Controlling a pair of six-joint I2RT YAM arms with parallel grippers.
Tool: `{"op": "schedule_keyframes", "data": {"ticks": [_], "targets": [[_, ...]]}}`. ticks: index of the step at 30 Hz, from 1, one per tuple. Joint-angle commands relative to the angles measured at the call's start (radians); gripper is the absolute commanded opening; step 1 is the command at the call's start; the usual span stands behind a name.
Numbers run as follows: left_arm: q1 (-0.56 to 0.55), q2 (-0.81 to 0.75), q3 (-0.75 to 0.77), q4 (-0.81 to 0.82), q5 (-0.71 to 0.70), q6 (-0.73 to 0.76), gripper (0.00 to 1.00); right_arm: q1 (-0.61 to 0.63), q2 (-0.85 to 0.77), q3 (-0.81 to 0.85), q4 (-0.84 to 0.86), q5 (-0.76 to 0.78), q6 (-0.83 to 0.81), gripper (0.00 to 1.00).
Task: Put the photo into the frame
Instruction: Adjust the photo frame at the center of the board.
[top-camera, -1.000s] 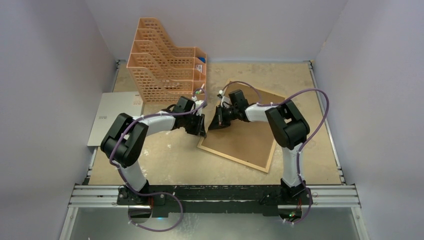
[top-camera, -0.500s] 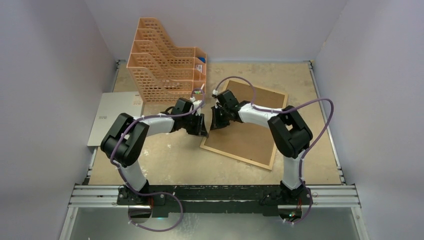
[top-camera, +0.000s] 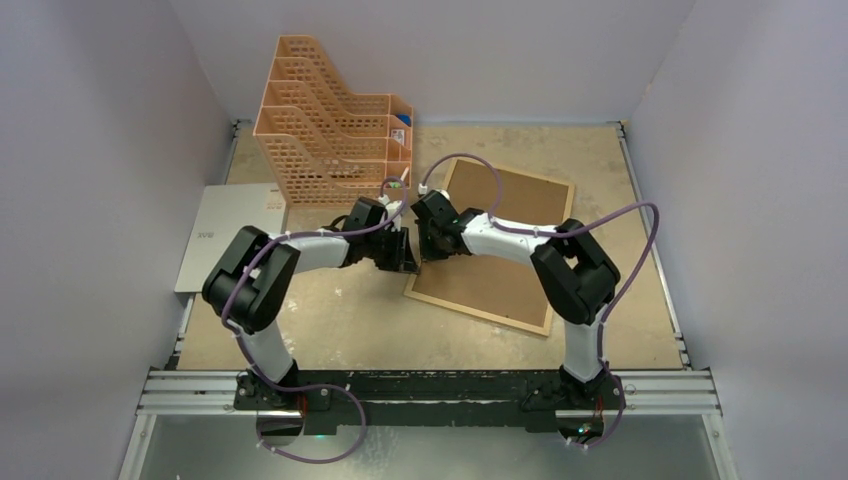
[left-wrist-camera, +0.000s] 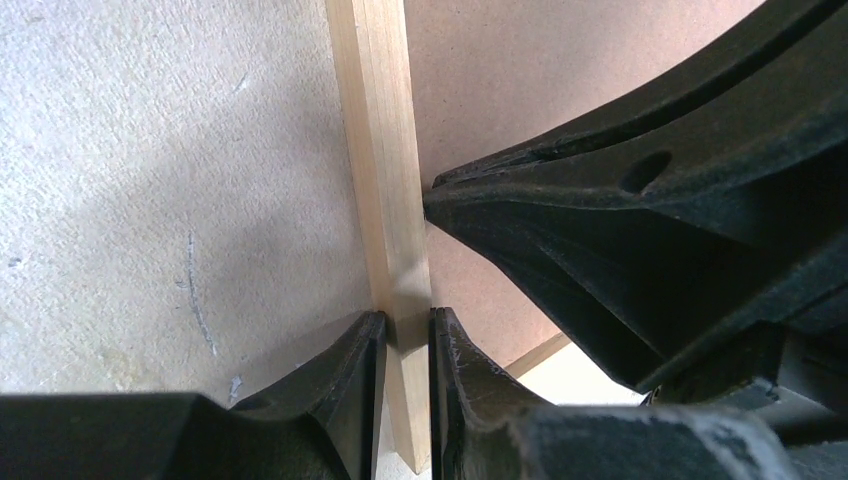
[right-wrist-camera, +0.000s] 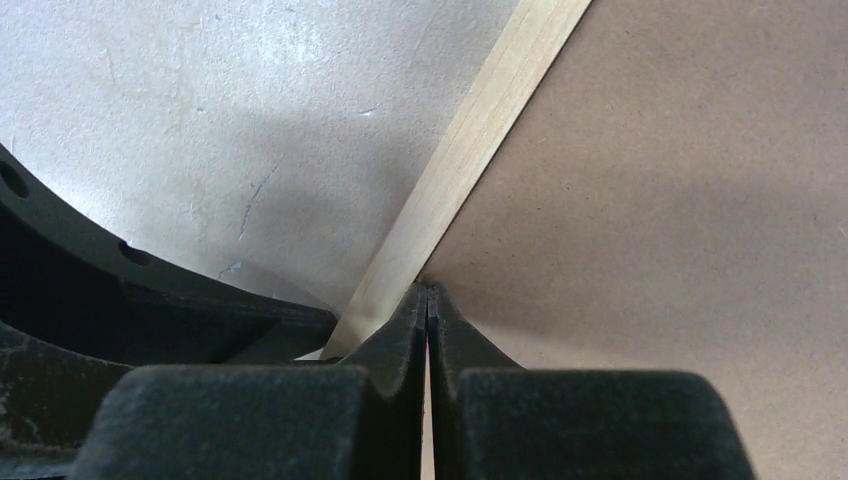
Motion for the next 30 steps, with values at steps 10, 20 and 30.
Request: {"op": "schedule_keyframes", "data": {"ticks": [10, 20, 30], "targets": [[-0.071, 0.113, -0.081, -0.002, 0.082, -0.034, 0.0, -0.1, -0.137, 0.02, -0.202, -0.098, 0.249, 0.04], [-0.16, 0.152, -0.087, 0.224, 0.186, -0.096, 0.07, -0.11, -0.225, -0.096, -0.392, -0.044, 0.344, 0.31], [-0.163, 0.155, -0.076, 0.152, 0.028, -0.055, 0.07, -0.1, -0.177, -0.112, -0.378, -0.003, 0.278, 0.35]]}}
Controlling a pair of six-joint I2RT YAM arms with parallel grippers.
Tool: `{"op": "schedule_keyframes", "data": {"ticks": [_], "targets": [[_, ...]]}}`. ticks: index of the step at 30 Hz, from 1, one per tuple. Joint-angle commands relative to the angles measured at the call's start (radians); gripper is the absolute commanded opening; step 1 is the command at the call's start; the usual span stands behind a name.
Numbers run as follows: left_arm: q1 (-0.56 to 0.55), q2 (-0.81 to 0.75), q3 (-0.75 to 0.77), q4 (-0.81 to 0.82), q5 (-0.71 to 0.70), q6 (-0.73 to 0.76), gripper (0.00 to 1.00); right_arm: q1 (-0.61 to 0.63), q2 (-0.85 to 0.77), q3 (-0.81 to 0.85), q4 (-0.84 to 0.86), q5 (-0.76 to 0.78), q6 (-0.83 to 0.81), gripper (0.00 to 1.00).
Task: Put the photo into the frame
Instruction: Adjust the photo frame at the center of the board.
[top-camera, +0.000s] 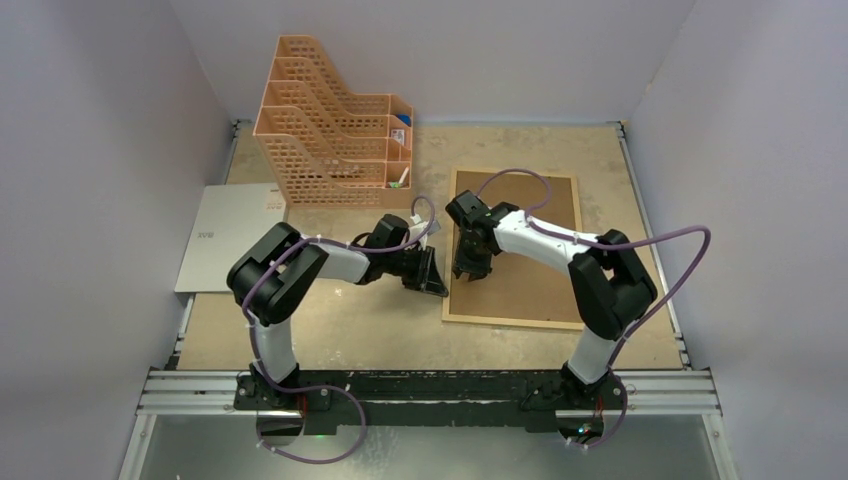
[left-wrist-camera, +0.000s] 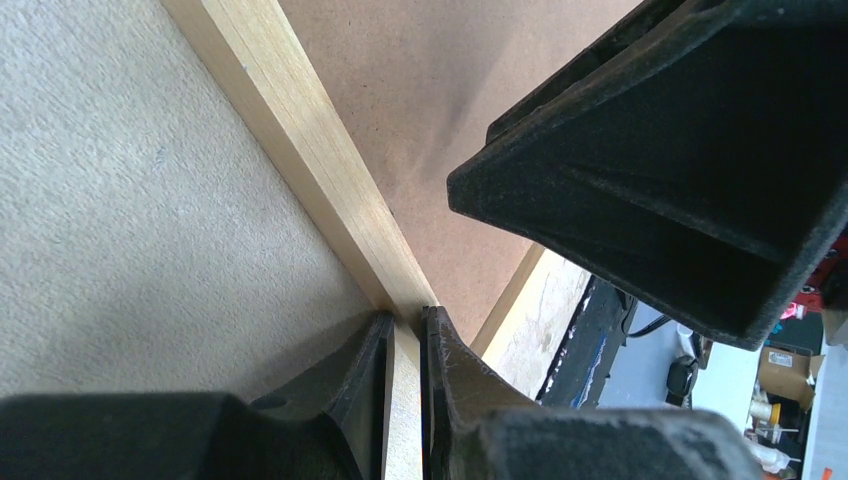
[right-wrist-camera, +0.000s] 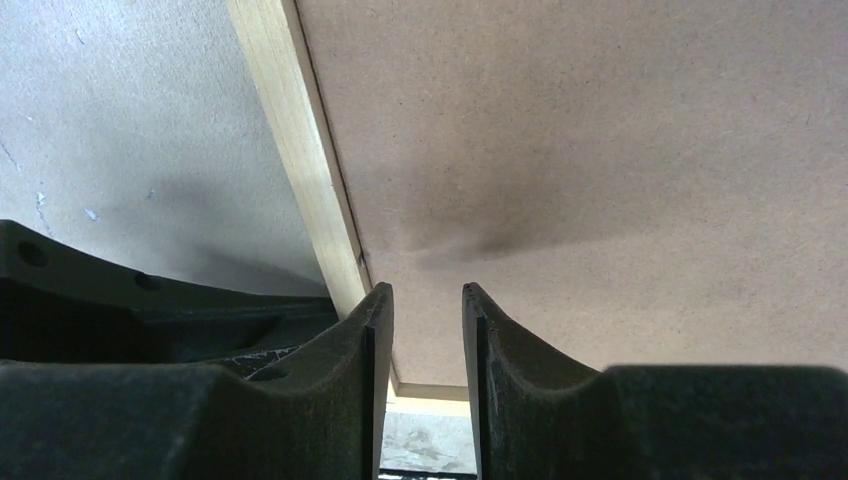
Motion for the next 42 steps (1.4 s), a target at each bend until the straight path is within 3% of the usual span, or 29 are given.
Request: {"op": "schedule_keyframes", "data": {"ticks": [1, 13, 36, 42], "targets": [[-0.017, 0.047, -0.03, -0.128, -0.185, 0.073, 0.07, 0.008, 0.02, 0.005, -0.024, 0.038, -0.024, 0.36], [-0.021, 0.05, -0.021, -0.149, -0.206, 0.089, 0.06, 0.008, 0.057, -0.006, 0.061, -0.04, -0.052, 0.45], [-0.021, 0.062, -0.006, -0.18, -0.223, 0.106, 0.05, 0.017, 0.128, -0.055, 0.081, -0.052, -0.095, 0.43], [-0.022, 0.067, -0.001, -0.184, -0.224, 0.108, 0.05, 0.018, 0.071, -0.111, 0.16, -0.116, -0.126, 0.42]]}}
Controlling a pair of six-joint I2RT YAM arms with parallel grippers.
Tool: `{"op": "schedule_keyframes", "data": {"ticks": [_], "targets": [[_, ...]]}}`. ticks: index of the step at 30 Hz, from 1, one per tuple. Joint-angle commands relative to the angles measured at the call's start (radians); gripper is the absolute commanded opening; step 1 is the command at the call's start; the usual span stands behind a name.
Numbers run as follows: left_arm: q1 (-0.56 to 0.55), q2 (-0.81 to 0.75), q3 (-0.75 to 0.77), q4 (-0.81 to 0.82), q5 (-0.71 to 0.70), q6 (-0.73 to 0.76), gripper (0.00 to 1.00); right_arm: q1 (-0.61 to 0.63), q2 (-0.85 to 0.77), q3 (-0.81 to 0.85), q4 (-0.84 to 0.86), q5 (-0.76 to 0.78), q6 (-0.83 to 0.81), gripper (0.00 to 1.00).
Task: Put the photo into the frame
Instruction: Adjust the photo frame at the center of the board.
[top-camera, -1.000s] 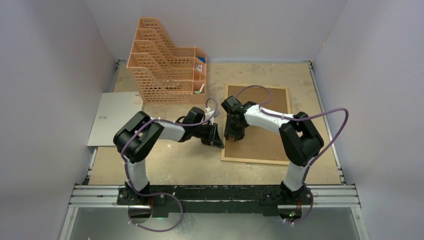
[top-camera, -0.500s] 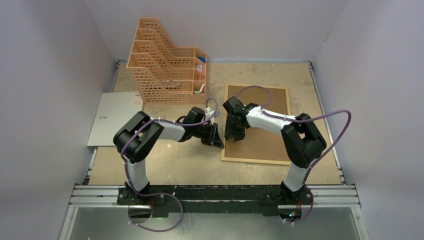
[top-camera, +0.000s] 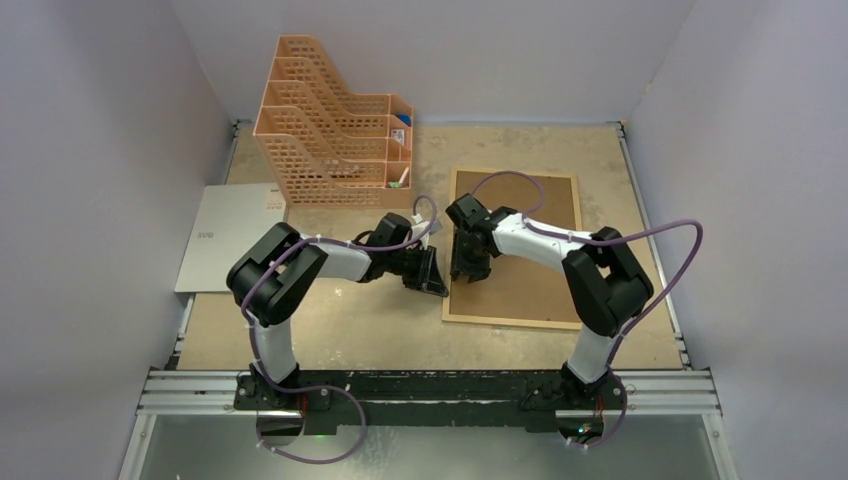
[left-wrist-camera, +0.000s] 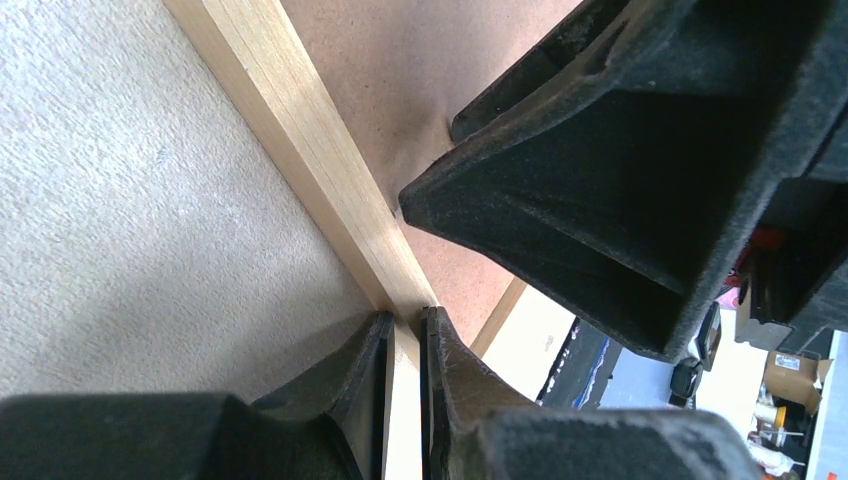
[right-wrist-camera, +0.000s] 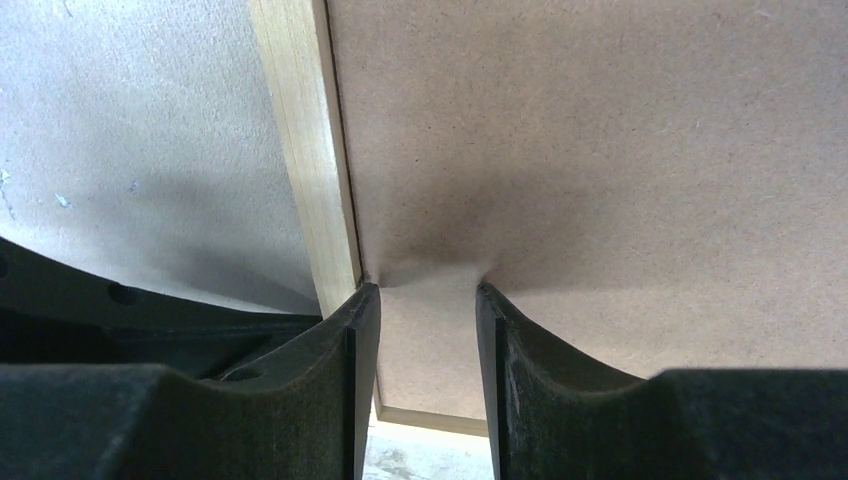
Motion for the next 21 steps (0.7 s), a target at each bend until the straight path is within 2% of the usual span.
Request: {"op": "schedule_keyframes", "data": {"ticks": [1, 12, 14, 19, 21], "targets": [[-0.013, 0.071, -0.026, -0.127, -0.201, 0.097, 0.05, 0.018, 0.014, -0.102, 0.102, -0.106, -0.024, 0.42], [-0.013, 0.065, -0.023, -0.135, -0.2, 0.102, 0.05, 0.018, 0.047, -0.124, 0.12, -0.128, -0.025, 0.47], [-0.013, 0.064, -0.026, -0.135, -0.201, 0.103, 0.05, 0.017, 0.058, -0.119, 0.108, -0.111, -0.025, 0.45], [-0.013, 0.062, -0.029, -0.135, -0.201, 0.102, 0.05, 0.017, 0.068, -0.114, 0.088, -0.074, -0.024, 0.28], [-0.013, 0.062, -0.03, -0.133, -0.202, 0.102, 0.05, 0.017, 0.065, -0.119, 0.085, -0.072, -0.025, 0.27]]}}
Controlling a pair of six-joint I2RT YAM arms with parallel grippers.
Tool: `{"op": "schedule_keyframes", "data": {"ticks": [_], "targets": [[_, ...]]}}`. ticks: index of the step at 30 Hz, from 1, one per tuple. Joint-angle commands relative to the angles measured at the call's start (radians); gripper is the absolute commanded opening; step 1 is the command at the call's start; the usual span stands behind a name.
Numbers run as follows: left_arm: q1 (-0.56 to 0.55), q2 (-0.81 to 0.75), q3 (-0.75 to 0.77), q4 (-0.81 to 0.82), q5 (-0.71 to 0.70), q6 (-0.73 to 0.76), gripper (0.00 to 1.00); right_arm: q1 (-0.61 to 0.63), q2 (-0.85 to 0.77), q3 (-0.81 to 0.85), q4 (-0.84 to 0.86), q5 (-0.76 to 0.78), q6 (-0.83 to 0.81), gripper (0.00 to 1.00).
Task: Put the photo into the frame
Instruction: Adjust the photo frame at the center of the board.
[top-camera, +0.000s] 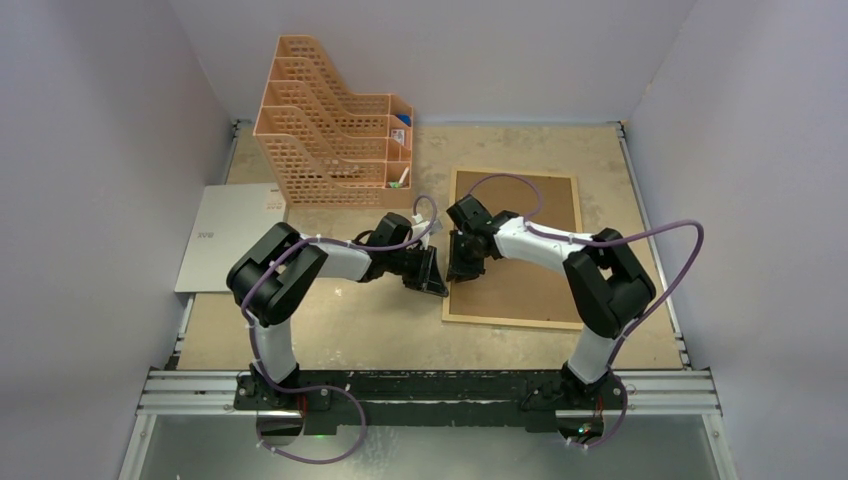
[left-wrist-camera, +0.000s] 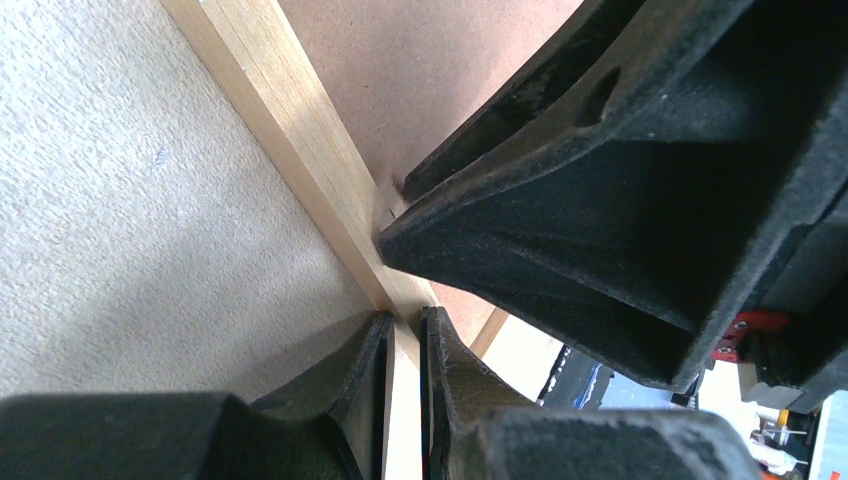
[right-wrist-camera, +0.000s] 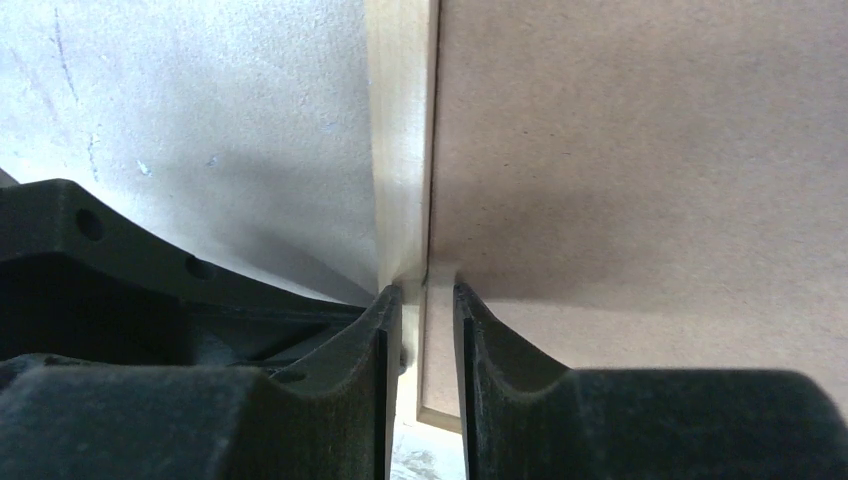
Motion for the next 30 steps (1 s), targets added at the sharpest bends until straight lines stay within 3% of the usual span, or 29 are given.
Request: {"op": "schedule_keyframes", "data": {"ticks": [1, 10, 30], "targets": [[-0.013, 0.061, -0.036, -0.123, -0.201, 0.094, 0.05, 0.018, 0.096, -0.06, -0.031, 0.016, -0.002, 0.27], [-0.012, 0.062, -0.038, -0.127, -0.211, 0.094, 0.05, 0.013, 0.073, -0.078, -0.05, 0.032, 0.005, 0.16], [-0.013, 0.12, -0.01, -0.211, -0.304, 0.104, 0.02, 0.012, -0.022, 0.03, -0.147, 0.169, 0.006, 0.35]]}}
